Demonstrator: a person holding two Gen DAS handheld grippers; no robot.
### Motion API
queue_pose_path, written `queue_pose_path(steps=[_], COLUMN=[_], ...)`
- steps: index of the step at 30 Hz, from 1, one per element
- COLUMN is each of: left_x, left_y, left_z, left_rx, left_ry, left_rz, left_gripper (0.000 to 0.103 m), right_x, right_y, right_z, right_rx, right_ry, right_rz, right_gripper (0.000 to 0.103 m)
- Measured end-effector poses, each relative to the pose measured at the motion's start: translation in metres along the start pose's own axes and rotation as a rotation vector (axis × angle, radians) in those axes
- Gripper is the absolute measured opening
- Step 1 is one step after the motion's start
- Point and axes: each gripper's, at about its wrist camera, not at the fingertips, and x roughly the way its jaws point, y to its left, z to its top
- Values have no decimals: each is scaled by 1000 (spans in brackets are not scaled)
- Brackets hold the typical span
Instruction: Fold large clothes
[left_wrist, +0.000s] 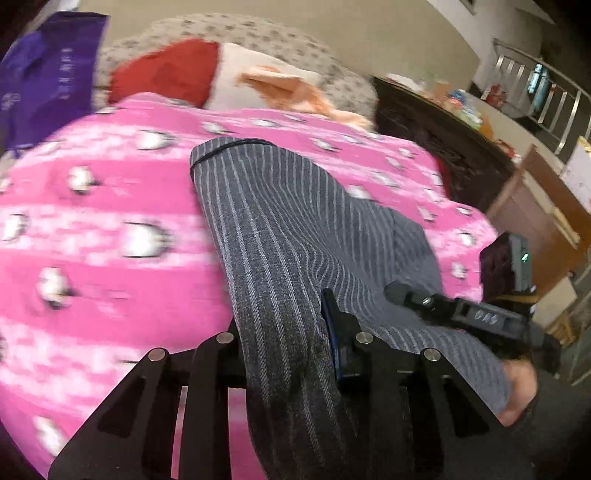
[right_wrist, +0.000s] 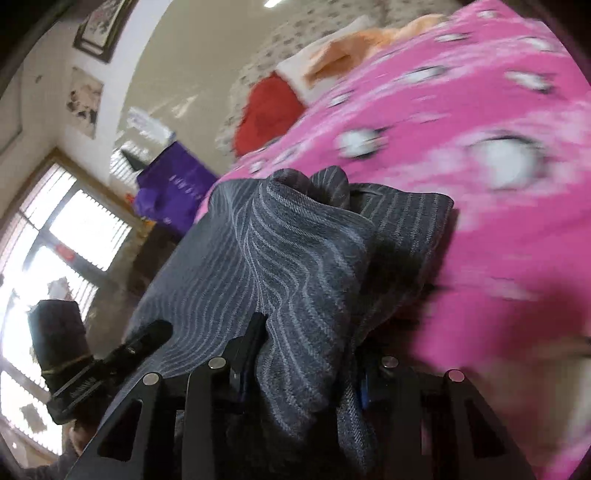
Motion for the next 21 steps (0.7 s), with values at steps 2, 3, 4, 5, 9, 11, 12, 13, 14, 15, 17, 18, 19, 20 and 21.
queue_pose_path(steps=[2,3,4,5,9,11,12,13,14,15,17,18,19,20,21], left_x=[4,12,17,19,6,-6,-14,-23,-35,-47,-65,-79,-86,-91,-94], left_y=[29,41,45,45,45,43,42,41,36,29,18,7,3,-2,-5], left_z=[-6,-13,-18,-21,-26,-24,-23,-24,-26,-28,-30,-34,-37,-40,-46], left_rx=[-40,-71,-80,-82,-136,-131,-122,-116,-110,-100,-88,-86,-87,-98,-121], left_ry=[36,68,84,84,57,56,56,47,28,6,-28,-65,-79,-86,-81], left_rz=[25,25,26,33,24,36,51,71,83,81,77,67,58,45,34], left_gripper=[28,29,31,33,44,44,44,44,44,49,63,64,64,64,61], right_x=[30,38,44,46,27,-2,-13,-30,-41,-53,-75,-82,-89,-92,-91], right_y=[21,27,36,41,47,53,59,66,75,83,109,120,135,155,167], right_z=[3,4,4,4,7,7,6,4,3,-1,-11,-14,-20,-30,-38], right_rx=[-41,-65,-114,-147,-163,-174,-183,-202,-221,-243,-305,-331,-367,-428,-469], right_ry=[38,51,56,63,98,73,65,55,50,47,31,15,-2,-10,-7], right_rz=[-16,-57,-105,-126,-181,-190,-198,-226,-255,-273,-325,-322,-318,-312,-293], right_gripper=[42,48,49,51,51,51,52,52,52,52,52,52,52,49,40])
